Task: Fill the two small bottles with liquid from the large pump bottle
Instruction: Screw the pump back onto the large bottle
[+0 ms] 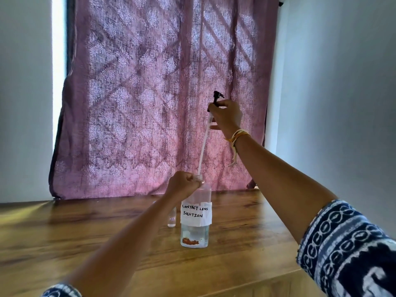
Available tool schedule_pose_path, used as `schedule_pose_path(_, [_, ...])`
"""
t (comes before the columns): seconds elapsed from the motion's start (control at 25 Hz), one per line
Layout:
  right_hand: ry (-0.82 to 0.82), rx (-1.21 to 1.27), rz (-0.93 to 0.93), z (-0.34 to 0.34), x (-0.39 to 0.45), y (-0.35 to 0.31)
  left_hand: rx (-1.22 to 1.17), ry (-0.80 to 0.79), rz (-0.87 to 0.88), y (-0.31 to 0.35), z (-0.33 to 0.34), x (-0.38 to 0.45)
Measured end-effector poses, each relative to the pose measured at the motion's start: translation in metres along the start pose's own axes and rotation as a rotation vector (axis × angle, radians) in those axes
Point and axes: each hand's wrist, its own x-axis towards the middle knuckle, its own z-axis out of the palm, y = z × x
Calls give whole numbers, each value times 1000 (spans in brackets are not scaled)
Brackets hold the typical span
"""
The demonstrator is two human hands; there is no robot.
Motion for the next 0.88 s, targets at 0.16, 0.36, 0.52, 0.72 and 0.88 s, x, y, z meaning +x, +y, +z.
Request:
schedule_pose_path(0.16, [-42, -22, 24, 3, -10, 6, -38, -32, 1, 1, -2, 0])
schedule_pose_path(0.36, [-161, -112, 26, 5, -42, 28, -78, -12, -5, -5, 0, 2])
schedule_pose_path(0.52, [-235, -282, -24, 8, -71, 68, -63, 12, 2, -6, 1, 0])
schedule_pose_path(0.72, [-381, -269, -10, 2, -91, 100, -160, 63, 0, -7, 2, -6])
schedule_pose_path(0.88, [-443, -51, 67, -9, -97, 108, -259, 73, 35, -13, 4, -9])
